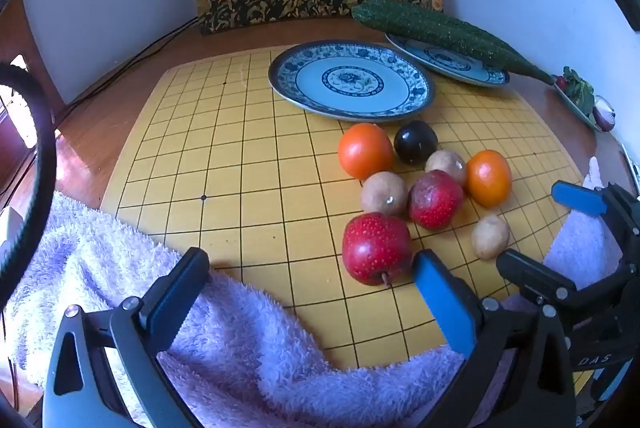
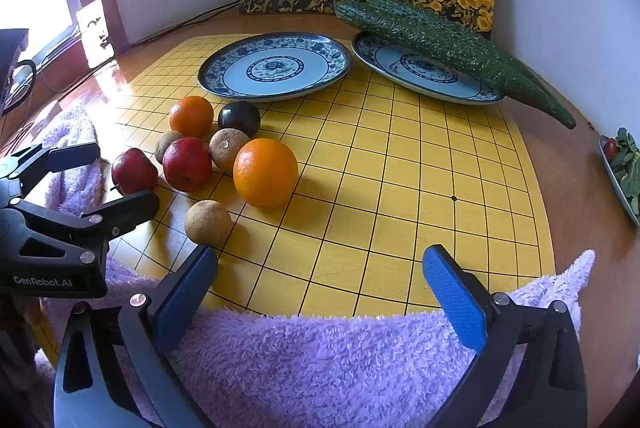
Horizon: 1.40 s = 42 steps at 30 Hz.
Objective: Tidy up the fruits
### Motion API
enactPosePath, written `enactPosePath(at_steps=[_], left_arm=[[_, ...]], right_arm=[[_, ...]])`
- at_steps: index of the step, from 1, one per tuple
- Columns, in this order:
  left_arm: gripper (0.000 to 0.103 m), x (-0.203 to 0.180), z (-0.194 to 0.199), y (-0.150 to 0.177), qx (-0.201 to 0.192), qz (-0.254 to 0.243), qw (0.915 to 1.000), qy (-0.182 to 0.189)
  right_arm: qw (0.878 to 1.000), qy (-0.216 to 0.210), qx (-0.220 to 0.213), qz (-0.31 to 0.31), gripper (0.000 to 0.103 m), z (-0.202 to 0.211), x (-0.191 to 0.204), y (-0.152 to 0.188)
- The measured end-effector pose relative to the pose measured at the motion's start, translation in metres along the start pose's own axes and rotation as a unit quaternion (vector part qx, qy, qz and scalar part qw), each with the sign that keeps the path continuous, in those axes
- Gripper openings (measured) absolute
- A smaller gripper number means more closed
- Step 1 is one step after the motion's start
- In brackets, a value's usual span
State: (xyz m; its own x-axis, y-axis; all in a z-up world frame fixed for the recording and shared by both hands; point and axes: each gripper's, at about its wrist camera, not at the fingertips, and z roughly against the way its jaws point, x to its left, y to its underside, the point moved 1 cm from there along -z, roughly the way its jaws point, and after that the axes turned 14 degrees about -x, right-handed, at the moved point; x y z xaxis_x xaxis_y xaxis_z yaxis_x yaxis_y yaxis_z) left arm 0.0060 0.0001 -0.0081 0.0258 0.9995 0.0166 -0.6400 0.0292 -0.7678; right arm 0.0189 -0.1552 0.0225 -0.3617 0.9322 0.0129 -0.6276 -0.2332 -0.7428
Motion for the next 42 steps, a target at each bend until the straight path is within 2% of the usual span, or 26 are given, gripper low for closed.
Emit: enactPosePath(at_steps=[42], left_arm=[[0.103,-0.0011,0.0006,0.0005,0.001,-0.005,1.0,0.003]], right_arm=[[1.0,0.0,0.0,0.0,0.103,-0.0002,-0.0001,0.0]])
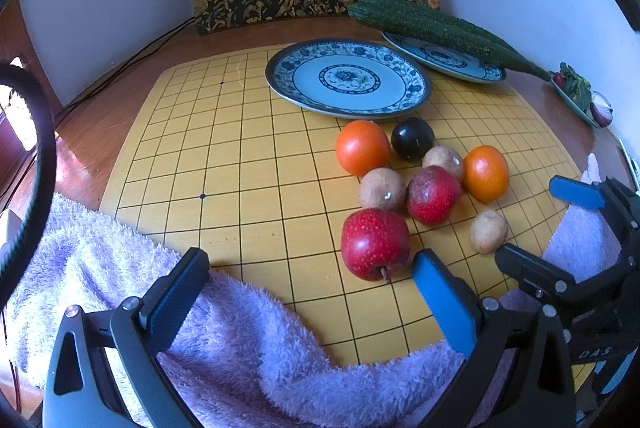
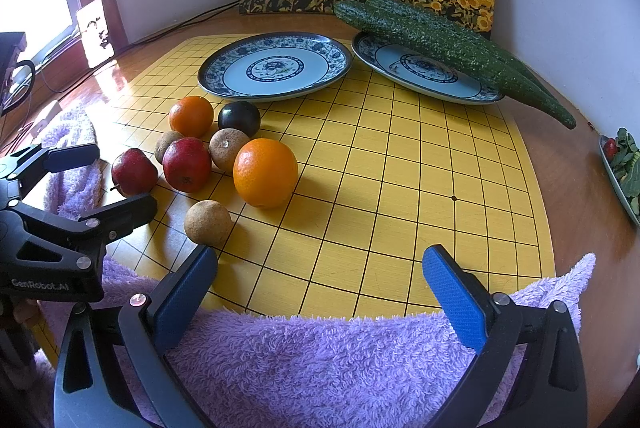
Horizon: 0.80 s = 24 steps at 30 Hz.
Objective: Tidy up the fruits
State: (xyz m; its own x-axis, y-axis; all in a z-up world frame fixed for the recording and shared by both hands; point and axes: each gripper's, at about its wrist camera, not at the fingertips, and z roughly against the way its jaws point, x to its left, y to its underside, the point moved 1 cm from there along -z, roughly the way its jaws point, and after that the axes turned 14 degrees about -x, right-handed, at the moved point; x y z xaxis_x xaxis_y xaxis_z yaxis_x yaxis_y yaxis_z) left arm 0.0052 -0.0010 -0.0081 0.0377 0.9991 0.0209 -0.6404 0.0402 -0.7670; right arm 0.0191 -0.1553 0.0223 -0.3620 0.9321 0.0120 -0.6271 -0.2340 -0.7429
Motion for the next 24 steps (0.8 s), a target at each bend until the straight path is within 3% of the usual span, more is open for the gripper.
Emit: enactPosePath(at_steps=[24], left_arm=[[0.103,-0.0009,0.0012,0.0012,0.004,-0.003,1.0,0.0]], right_arm=[[1.0,0.0,0.002,0.0,0.103,-0.0013,0.0005,-0.0002]])
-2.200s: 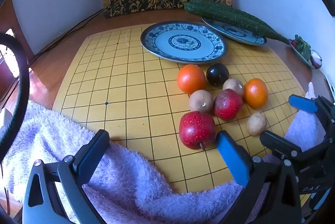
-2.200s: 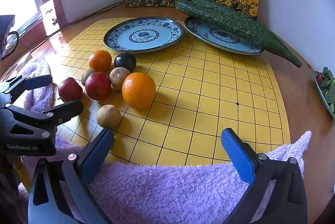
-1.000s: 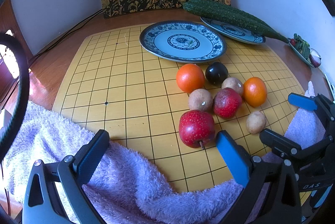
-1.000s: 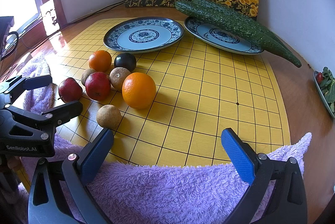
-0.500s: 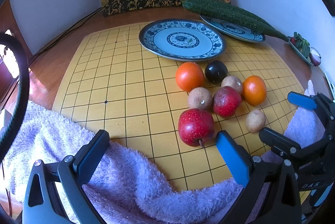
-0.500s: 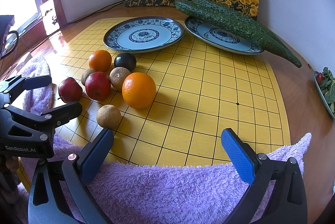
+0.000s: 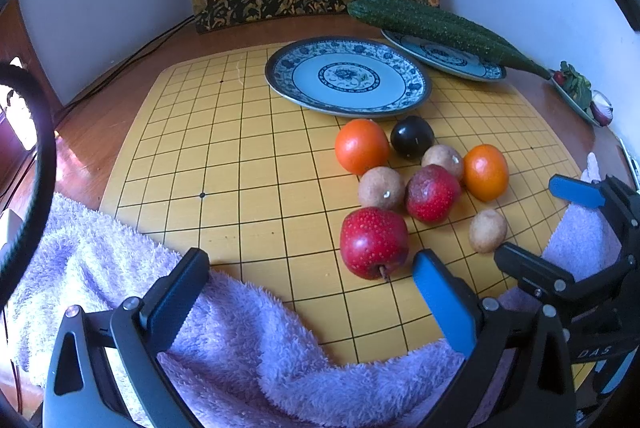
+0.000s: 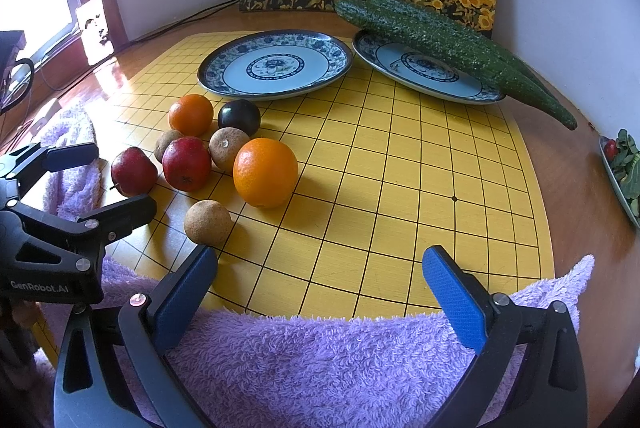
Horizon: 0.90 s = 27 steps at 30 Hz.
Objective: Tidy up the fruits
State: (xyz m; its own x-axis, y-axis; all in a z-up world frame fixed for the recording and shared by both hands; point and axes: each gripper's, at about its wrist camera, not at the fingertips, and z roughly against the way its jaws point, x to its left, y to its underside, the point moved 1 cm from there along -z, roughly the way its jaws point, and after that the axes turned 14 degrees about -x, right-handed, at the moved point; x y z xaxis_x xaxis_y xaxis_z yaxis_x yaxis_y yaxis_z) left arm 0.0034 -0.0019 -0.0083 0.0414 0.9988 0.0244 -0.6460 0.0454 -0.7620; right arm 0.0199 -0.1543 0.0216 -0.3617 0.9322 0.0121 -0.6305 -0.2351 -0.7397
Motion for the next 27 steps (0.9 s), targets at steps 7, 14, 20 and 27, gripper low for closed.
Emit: enactPosePath(at_steps=[7,14,20,27], left_arm=[[0.103,0.0002,-0.0001,-0.0007,0.0,0.0,1.0,0.0],[0.103,0.0003,-0.0005,-0.0012,0.0,0.0,1.0,0.0],[0.103,0.0005,-0.0007,-0.0014,0.0,0.0,1.0,0.0],[0.103,0.0003,-0.0009,-0.0017,0.003,0.0,1.0,0.001]], right_arm=[[1.0,0.0,0.002,0.0,0.103,0.0011,0.0013,0.0001],[1.0,0.0,0.005,0.0,0.103,-0.0018,0.0013,0.0005],[1.0,0.0,0.005,0.0,0.103,-0.0022,0.0018,0.0],[1.0,0.0,0.007,0.0,0.103,-0.0021,0.0018,0.0003]])
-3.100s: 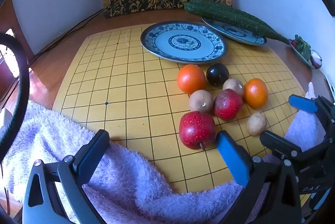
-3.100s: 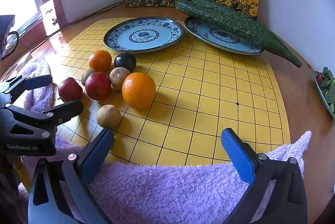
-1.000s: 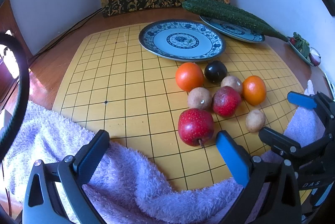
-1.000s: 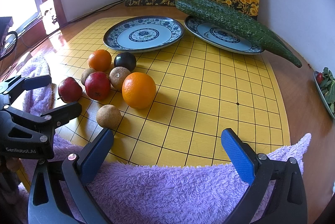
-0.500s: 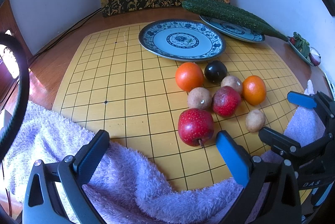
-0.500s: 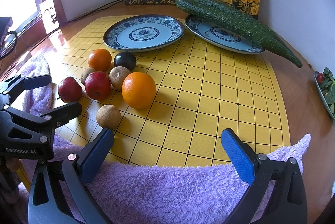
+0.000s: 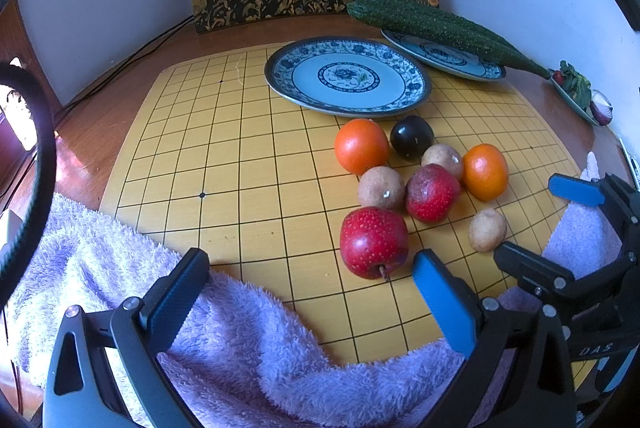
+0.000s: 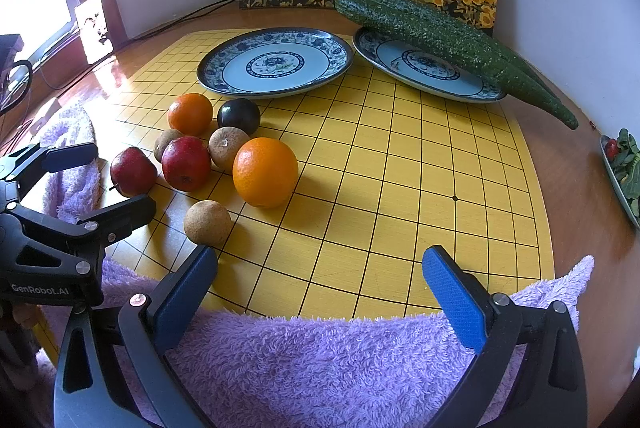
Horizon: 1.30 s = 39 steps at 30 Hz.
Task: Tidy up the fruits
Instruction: 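Move the left tool to the red apple while the right tool approaches the large orange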
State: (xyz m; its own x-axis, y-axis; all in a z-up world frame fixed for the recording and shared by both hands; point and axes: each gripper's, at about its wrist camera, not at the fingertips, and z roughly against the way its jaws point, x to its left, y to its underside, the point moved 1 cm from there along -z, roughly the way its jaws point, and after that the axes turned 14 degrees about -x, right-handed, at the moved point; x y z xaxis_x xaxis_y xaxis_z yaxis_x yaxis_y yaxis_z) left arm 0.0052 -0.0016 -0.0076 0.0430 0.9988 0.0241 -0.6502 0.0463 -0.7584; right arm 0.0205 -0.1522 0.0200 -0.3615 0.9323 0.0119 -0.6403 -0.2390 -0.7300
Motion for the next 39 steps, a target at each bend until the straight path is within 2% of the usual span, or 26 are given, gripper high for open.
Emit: enactPosePath(at_steps=[10,24,35,39], left_arm=[[0.102,-0.001,-0.001,-0.003,0.006,-0.006,1.0,0.003],[0.092,-0.007,0.014,-0.007,-0.007,-0.009,0.9997,0.021],[0.074,-0.007,0.012,-0.007,0.0,-0.001,0.9997,0.026],[0.071,-0.007,0.01,-0.008,0.005,0.001,0.9995,0.031]], right_arm=[[1.0,-0.002,0.004,0.0,0.103,-0.002,0.0,-0.002],[1.0,-0.025,0.003,0.008,0.085,0.007,0.003,-0.006],[1.0,-0.03,-0.005,-0.004,0.059,0.006,-0.002,-0.014],[0.999,-0.04,-0.011,-0.012,0.058,0.006,0.0,-0.02]])
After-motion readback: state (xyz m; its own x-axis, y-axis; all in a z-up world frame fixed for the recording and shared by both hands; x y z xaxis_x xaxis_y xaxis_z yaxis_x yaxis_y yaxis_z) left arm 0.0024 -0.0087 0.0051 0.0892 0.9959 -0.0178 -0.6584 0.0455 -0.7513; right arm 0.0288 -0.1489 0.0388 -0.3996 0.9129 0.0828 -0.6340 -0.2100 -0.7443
